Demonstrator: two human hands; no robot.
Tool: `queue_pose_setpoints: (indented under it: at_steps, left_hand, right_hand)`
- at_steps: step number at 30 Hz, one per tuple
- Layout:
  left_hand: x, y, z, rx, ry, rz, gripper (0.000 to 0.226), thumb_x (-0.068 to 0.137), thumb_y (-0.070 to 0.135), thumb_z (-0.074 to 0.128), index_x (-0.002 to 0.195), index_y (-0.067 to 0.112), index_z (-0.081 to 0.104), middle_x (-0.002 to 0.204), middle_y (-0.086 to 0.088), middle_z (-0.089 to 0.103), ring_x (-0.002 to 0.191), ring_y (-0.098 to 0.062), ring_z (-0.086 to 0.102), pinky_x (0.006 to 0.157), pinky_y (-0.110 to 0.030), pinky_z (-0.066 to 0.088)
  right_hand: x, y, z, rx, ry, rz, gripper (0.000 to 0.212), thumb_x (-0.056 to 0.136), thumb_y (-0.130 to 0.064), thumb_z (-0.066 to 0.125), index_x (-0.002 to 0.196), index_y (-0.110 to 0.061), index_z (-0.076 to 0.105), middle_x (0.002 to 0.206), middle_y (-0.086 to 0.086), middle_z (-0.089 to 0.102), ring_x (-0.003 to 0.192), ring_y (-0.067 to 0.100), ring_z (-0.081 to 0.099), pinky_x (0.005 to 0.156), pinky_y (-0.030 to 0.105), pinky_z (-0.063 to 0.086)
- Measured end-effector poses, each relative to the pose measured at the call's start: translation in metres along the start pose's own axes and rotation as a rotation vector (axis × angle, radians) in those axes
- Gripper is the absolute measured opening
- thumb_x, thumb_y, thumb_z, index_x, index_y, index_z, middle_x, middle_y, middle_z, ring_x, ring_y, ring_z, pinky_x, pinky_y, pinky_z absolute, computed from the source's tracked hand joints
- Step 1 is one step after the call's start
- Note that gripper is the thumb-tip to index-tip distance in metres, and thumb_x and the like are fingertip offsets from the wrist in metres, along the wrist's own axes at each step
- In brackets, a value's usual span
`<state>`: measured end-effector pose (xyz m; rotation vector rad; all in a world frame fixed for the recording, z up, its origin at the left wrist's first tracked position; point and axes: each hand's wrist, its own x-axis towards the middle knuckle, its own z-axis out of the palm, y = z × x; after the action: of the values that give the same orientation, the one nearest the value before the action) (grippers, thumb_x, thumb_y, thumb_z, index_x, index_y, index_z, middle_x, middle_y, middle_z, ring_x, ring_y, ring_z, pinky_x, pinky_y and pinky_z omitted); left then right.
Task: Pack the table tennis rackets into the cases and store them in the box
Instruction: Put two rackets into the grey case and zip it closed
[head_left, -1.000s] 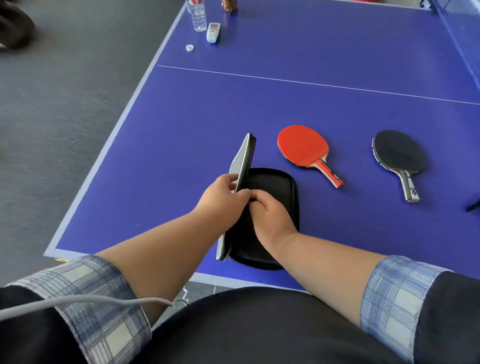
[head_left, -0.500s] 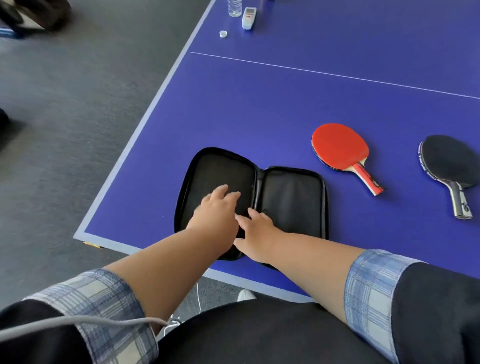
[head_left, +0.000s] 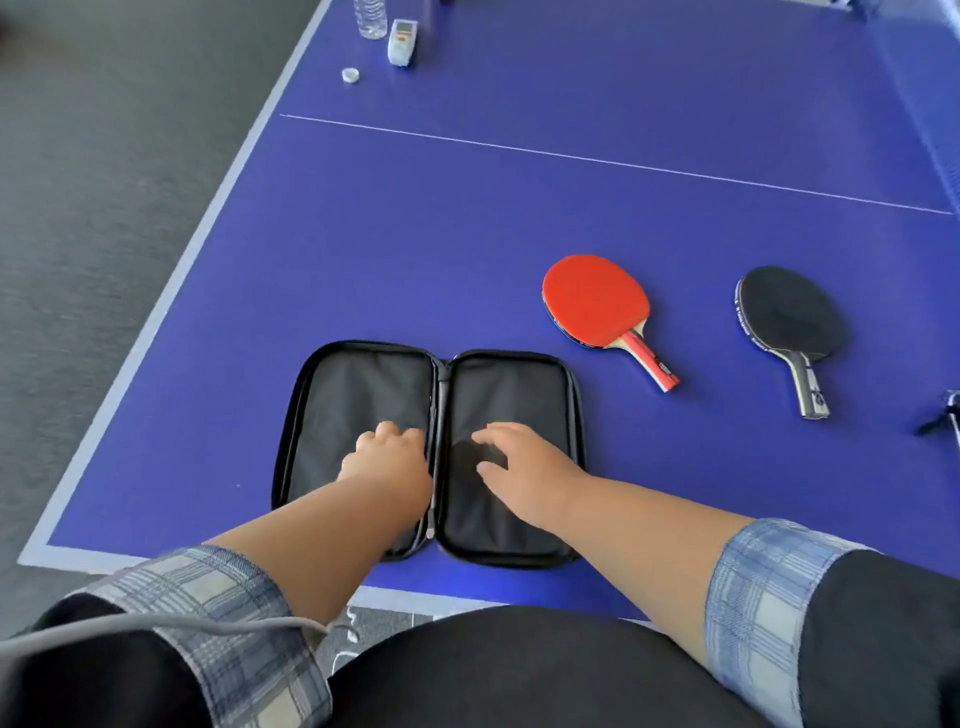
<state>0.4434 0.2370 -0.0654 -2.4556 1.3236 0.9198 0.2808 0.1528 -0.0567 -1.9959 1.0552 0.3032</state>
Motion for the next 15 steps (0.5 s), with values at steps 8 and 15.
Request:
queue_pose_setpoints:
  at_steps: [8, 15]
  left_hand:
    - [0.030, 0.102, -0.027, -0.245, 0.082, 0.232, 0.053, 0.094, 0.022, 0.046, 0.146, 0.026, 0.040, 0.146, -0.003, 0.042, 0.129, -0.025, 0.045, 0.101, -0.039, 0.044]
    - [0.070, 0.192, -0.045, -0.715, 0.020, 0.099, 0.059, 0.096, 0.022, 0.046, 0.152, 0.022, 0.031, 0.147, 0.003, 0.046, 0.110, -0.016, 0.057, 0.084, -0.028, 0.044]
  right_hand:
    - [-0.010, 0.096, -0.083, 0.103, 0.456, 0.331, 0.043, 0.098, -0.028, 0.059, 0.141, -0.022, 0.057, 0.144, 0.000, 0.052, 0.123, 0.020, 0.056, 0.100, 0.036, 0.048]
    - [0.027, 0.144, -0.145, 0.191, 0.547, 0.363, 0.028, 0.097, -0.025, 0.056, 0.123, -0.022, 0.065, 0.124, 0.005, 0.059, 0.109, 0.028, 0.058, 0.082, 0.035, 0.052]
